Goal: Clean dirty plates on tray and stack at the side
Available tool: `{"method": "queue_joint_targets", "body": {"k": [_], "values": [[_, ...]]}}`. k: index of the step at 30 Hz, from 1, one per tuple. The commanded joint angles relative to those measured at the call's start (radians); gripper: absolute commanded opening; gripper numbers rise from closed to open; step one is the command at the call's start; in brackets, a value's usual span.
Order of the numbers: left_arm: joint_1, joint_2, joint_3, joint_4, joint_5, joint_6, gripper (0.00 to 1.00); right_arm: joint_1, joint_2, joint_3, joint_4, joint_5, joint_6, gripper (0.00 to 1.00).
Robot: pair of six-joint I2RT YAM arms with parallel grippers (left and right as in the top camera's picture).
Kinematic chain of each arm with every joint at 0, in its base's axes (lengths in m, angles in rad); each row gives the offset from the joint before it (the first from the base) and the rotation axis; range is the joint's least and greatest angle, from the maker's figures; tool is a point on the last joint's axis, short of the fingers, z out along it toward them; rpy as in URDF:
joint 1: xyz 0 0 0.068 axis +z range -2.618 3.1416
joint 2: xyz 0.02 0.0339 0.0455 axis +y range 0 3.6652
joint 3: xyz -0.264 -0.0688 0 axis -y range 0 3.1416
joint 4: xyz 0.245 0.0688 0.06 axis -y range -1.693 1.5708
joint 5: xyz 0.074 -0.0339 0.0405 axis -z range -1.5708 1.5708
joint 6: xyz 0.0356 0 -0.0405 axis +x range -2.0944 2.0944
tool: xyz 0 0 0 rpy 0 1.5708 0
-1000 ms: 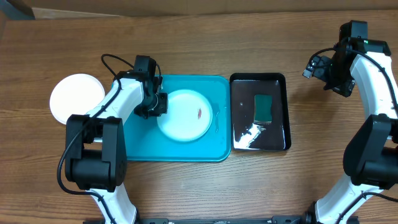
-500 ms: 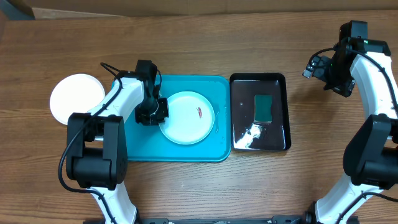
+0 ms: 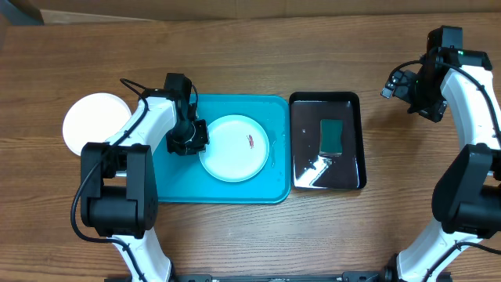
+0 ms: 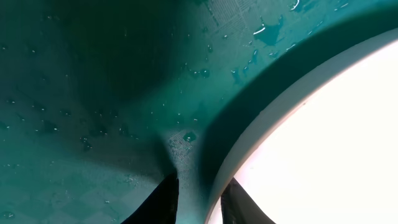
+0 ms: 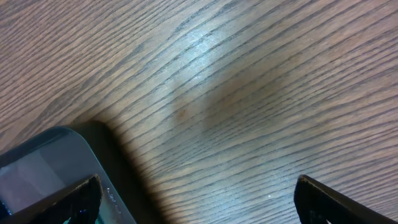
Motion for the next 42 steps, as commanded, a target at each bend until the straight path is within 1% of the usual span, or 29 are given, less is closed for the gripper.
{"method": "queue_joint_targets", "body": {"k": [1,2,4,7,10,13,16,19,22,23,24,25,26,29,31,35,38,40,42], "values": [[0.005,0.015,0.021,0.002,0.001,0.025,0.25,-0.003,-0.016,0.007,0.006,-0.005,0.004,1.0],[0.005,0.015,0.021,0.004,0.001,0.025,0.24,-0.003,-0.016,0.007,0.006,-0.005,0.003,1.0],[0.006,0.014,0.023,0.005,0.002,0.025,0.19,-0.003,-0.016,0.007,0.006,-0.005,0.003,1.0],[0.005,0.006,0.027,0.006,0.006,0.032,0.17,-0.003,-0.016,0.007,0.006,-0.005,0.003,1.0],[0.005,-0.016,0.028,0.006,0.021,0.047,0.2,-0.003,-0.016,0.007,0.024,-0.005,0.004,1.0],[0.005,-0.032,0.028,-0.003,0.02,0.048,0.24,-0.003,-0.016,0.007,0.13,-0.008,0.005,1.0],[0.005,-0.031,0.027,-0.013,0.02,0.065,0.25,-0.003,-0.016,0.007,0.139,-0.103,0.047,1.0],[0.004,-0.031,0.027,-0.008,0.02,0.073,0.24,-0.003,-0.016,0.007,0.063,-0.236,0.042,1.0],[0.005,-0.031,0.028,0.004,0.021,0.072,0.19,-0.003,-0.018,0.016,0.025,-0.401,-0.1,1.0],[0.005,-0.031,0.028,0.005,0.021,0.072,0.18,-0.003,-0.018,0.016,-0.002,-0.447,-0.127,0.97],[0.005,-0.031,0.028,0.005,0.021,0.073,0.18,-0.001,-0.018,0.016,-0.023,-0.462,-0.137,0.92],[0.005,-0.031,0.028,0.003,0.021,0.073,0.18,0.006,-0.018,0.016,-0.042,-0.457,-0.142,0.88],[0.005,-0.031,0.028,0.002,0.021,0.072,0.19,0.017,-0.02,0.016,-0.06,-0.44,-0.144,0.87],[0.005,-0.031,0.032,0.001,0.021,0.072,0.23,0.064,-0.036,0.016,-0.105,-0.359,-0.143,0.86],[0.005,-0.031,0.037,0.001,0.021,0.072,0.24,0.113,-0.05,0.016,-0.135,-0.287,-0.143,0.86],[0.005,-0.031,0.04,-0.004,0.028,0.072,0.22,0.217,-0.052,0.008,-0.193,-0.146,-0.142,0.86],[0.005,-0.031,0.04,-0.006,0.028,0.072,0.2,0.292,-0.051,-0.019,-0.21,-0.08,-0.129,0.82],[0.003,-0.031,0.04,-0.006,0.028,0.072,0.2,0.335,-0.05,-0.047,-0.203,-0.05,-0.099,0.82],[0.003,-0.031,0.04,-0.006,0.028,0.072,0.2,0.372,-0.049,-0.082,-0.183,0.019,-0.047,0.82]]}}
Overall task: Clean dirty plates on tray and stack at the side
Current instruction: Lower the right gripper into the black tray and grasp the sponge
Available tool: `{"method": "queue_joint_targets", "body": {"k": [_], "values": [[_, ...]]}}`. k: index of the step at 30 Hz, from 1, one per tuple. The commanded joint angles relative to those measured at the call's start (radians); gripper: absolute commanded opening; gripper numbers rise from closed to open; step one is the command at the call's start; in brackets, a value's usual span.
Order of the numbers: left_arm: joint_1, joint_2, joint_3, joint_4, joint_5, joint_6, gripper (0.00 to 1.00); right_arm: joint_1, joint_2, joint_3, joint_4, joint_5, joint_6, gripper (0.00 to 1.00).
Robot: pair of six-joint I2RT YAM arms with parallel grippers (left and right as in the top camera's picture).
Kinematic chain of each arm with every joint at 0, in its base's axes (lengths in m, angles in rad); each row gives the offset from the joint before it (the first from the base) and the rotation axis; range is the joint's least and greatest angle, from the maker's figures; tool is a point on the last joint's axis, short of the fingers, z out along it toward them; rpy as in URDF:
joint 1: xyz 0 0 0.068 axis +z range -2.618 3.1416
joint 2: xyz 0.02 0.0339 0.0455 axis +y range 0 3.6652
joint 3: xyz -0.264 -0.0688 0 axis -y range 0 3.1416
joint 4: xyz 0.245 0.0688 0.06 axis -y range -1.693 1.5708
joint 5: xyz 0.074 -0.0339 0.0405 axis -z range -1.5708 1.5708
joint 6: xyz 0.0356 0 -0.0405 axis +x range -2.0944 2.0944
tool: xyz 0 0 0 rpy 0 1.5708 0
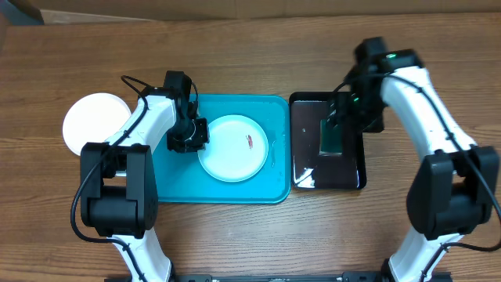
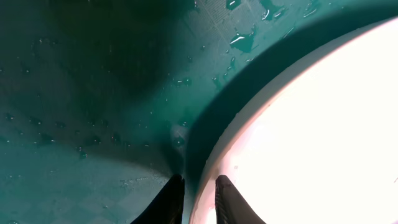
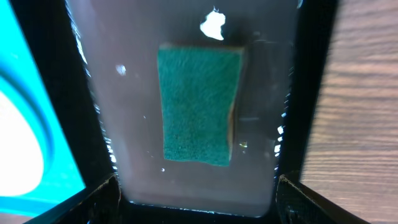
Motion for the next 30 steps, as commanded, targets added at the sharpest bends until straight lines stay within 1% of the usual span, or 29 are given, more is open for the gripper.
{"method": "queue_joint_targets", "body": {"k": [1,5,10,14,16,17,18,19,23,24,25,26,27,29,30], "values": [[0.003,-0.031,0.023,-0.003,0.016,0.023,0.2,0.051,-0.035,-0.063,0.029,0.163,0.085,0.82],[0.003,-0.031,0.023,-0.008,0.016,0.022,0.2,0.098,-0.034,-0.15,0.132,0.204,0.106,0.82],[0.003,-0.031,0.023,-0.01,0.016,0.022,0.2,0.122,-0.034,-0.262,0.325,0.204,0.105,0.81],[0.003,-0.031,0.023,-0.011,0.016,0.022,0.2,0.122,-0.034,-0.327,0.417,0.204,0.106,0.77],[0.003,-0.031,0.023,-0.011,0.016,0.022,0.21,0.122,-0.033,-0.339,0.428,0.204,0.106,0.71],[0.003,-0.031,0.023,-0.011,0.016,0.022,0.21,0.122,-0.033,-0.34,0.429,0.204,0.105,0.64],[0.003,-0.031,0.023,-0.011,0.016,0.022,0.21,0.122,-0.033,-0.34,0.428,0.204,0.105,0.36],[0.003,-0.031,0.023,-0.011,0.016,0.022,0.21,0.122,-0.033,-0.34,0.428,0.203,0.105,0.04],[0.003,-0.031,0.023,-0.011,0.016,0.022,0.21,0.122,-0.033,-0.333,0.423,0.2,0.093,0.04],[0.003,-0.031,0.023,-0.013,0.016,0.022,0.21,0.122,-0.033,-0.324,0.415,0.2,0.08,0.13],[0.003,-0.031,0.023,-0.014,0.016,0.022,0.22,0.122,-0.033,-0.312,0.404,0.2,0.078,0.31],[0.003,-0.031,0.023,-0.016,0.016,0.022,0.22,0.119,-0.033,-0.301,0.397,0.2,0.078,0.42],[0.003,-0.031,0.023,-0.018,0.016,0.022,0.23,0.119,-0.033,-0.285,0.391,0.2,0.078,0.48],[0.003,-0.031,0.023,-0.018,0.016,0.022,0.23,0.119,-0.033,-0.264,0.396,0.201,0.078,0.52],[0.003,-0.031,0.023,-0.018,0.016,0.022,0.24,0.119,-0.033,-0.257,0.407,0.201,0.078,0.52]]}}
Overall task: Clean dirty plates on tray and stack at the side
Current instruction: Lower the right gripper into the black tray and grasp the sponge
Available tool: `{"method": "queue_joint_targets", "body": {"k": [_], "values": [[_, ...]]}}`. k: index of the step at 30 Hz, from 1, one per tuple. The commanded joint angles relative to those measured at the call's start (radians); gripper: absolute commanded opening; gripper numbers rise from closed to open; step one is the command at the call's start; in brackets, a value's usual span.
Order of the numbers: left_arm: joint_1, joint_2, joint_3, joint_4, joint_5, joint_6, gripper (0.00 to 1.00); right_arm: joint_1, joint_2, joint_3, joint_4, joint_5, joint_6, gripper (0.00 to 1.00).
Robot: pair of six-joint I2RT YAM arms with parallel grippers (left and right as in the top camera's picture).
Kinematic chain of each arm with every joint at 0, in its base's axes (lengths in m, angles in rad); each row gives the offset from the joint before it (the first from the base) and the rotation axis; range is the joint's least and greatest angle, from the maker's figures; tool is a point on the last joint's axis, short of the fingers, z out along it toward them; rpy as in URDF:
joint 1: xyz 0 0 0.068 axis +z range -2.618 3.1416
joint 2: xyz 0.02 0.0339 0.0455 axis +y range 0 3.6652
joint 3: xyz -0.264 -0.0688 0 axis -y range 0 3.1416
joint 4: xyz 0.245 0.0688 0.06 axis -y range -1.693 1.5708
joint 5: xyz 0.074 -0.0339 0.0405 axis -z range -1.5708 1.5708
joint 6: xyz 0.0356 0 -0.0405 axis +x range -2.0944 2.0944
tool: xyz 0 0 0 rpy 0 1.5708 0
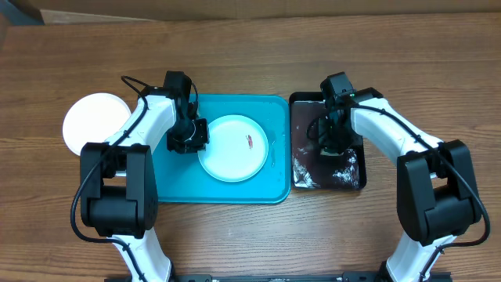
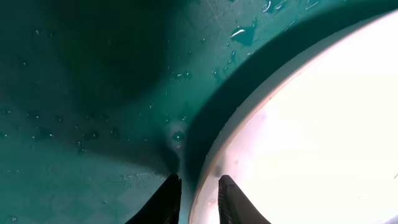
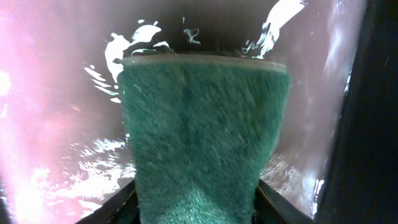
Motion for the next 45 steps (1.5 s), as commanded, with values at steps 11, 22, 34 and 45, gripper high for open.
{"method": "queue_joint_targets", "body": {"k": [11,22,34,45], "values": [[0.003,-0.031,0.021,-0.017,0.012,0.022,0.23,-0.001,-0.023,0.035,0.054,0.012,-0.003,0.66],[0.003,-0.031,0.021,-0.016,0.012,0.022,0.23,-0.001,-0.008,0.002,0.15,0.012,-0.003,0.67],[0.003,-0.031,0.021,-0.018,0.012,0.022,0.23,-0.001,-0.005,-0.029,0.201,0.008,-0.003,0.04],[0.003,-0.031,0.021,-0.021,0.012,0.022,0.23,-0.001,-0.02,0.053,0.078,0.008,-0.003,0.46]]}}
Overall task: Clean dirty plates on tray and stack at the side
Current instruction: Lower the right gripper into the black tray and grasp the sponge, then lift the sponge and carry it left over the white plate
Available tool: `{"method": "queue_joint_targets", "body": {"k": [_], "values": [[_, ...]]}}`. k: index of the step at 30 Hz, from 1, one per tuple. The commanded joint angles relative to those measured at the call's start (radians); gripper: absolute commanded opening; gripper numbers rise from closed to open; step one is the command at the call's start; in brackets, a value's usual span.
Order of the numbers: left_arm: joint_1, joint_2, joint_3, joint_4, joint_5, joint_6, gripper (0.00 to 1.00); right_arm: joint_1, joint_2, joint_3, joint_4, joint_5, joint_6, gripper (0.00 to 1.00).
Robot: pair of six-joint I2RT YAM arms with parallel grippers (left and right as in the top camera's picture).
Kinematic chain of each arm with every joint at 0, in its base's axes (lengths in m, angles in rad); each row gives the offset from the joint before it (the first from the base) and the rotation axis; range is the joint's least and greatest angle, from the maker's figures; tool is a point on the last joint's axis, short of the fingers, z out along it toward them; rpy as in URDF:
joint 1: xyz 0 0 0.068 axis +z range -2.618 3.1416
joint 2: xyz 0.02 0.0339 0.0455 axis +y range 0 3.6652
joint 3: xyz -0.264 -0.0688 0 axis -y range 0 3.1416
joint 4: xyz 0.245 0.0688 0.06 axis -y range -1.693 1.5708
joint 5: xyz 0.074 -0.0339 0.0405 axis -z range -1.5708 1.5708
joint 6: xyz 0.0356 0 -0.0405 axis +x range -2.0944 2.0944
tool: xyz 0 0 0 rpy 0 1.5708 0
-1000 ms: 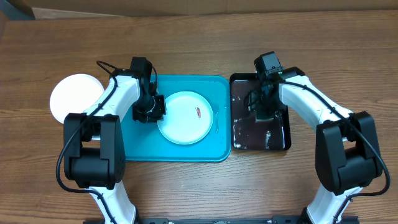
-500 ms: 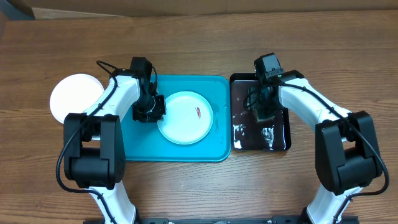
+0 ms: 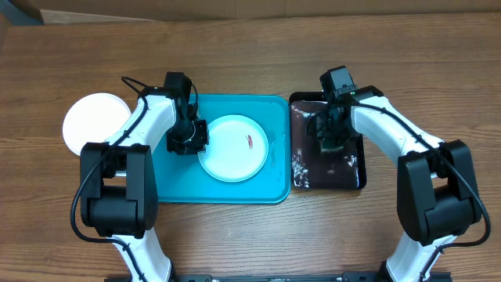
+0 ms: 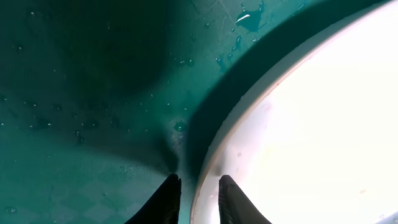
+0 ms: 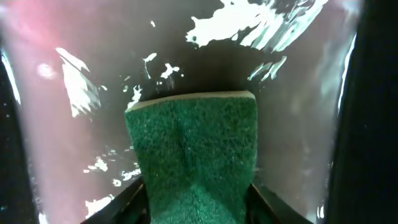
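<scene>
A white plate (image 3: 234, 147) with a small red smear (image 3: 250, 142) lies on the teal tray (image 3: 219, 186). My left gripper (image 3: 188, 139) is at the plate's left rim, shut on that rim (image 4: 208, 168), one finger on the tray side and one over the plate. My right gripper (image 3: 331, 139) is down in the black water tray (image 3: 354, 176), shut on the green sponge (image 5: 193, 149). A clean white plate (image 3: 91, 124) sits on the table to the left.
The black tray holds rippling water (image 5: 261, 37) with bright glints. Wood table (image 3: 235, 55) lies all around both trays. Water drops (image 4: 245, 15) dot the teal tray near the plate.
My right gripper and the sponge have shifted slightly up the black tray and the water ripples differently. The left gripper stays on the plate rim.
My right gripper was open over bare table at the far right while the left held the plate rim. It then hung open above the sponge in the black tray. Then it was shut on the sponge in the water, and still is.
</scene>
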Motion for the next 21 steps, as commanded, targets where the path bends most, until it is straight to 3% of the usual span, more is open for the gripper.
{"method": "queue_joint_targets", "body": {"k": [1,9,14,15,17,18,21], "values": [[0.003,-0.031,0.021,-0.003,0.012,0.022,0.24,-0.001,-0.019,0.034,-0.009,0.0,0.0,0.45],[0.003,-0.031,0.021,-0.003,0.012,0.022,0.23,0.0,-0.004,0.019,-0.027,0.0,0.0,0.51],[0.003,-0.031,0.021,-0.003,0.012,0.022,0.23,0.0,-0.004,-0.017,-0.001,0.0,0.001,0.47],[0.003,-0.031,0.021,-0.003,0.012,0.022,0.23,0.0,-0.004,-0.02,-0.001,0.0,0.001,0.42],[0.003,-0.031,0.021,-0.003,0.013,0.022,0.23,0.0,-0.005,-0.019,-0.002,0.0,0.0,0.11],[0.003,-0.031,0.021,-0.003,0.012,0.022,0.23,0.0,-0.006,-0.018,-0.003,0.0,0.0,0.04],[0.004,-0.031,0.021,-0.002,0.012,0.022,0.24,0.0,-0.016,0.007,-0.04,0.001,-0.005,0.04]]}}
